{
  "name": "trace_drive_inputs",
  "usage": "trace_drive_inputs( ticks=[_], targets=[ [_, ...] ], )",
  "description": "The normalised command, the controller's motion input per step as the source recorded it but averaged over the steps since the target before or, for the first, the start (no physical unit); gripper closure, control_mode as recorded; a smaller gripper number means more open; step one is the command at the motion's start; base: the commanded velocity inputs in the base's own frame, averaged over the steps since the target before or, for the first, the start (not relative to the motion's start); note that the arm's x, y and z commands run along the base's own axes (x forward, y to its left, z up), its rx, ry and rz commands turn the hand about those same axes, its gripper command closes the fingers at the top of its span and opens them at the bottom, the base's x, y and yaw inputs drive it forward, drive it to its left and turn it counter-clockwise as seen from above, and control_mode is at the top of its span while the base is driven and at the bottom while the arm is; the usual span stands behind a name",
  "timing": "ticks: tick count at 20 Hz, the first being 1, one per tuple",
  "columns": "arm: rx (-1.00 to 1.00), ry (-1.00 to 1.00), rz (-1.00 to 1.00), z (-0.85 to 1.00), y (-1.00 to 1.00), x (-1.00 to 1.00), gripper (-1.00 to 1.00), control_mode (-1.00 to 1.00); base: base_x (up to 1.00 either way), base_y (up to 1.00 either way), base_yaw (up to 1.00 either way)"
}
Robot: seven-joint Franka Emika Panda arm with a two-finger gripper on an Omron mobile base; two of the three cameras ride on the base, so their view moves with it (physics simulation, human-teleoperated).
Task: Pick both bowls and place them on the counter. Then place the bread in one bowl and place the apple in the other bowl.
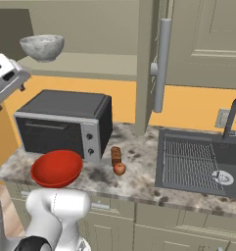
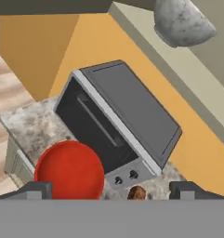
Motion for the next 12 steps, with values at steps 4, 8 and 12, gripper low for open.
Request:
trace_drive_inputs(
  ticks=[4, 8, 12],
  targets=[
    [0.00, -0.29, 0.27, 0.38, 0.00, 0.00, -1.00, -1.00, 0.00, 0.00, 0.00],
    [-0.01, -0.28, 0.22, 0.42, 0.00, 0.01, -1.00, -1.00, 0.00, 0.00, 0.00],
    [-0.03, -0.24, 0.24, 0.33, 0.03, 0.02, -1.00, -1.00, 0.00, 0.00, 0.00]
  ],
)
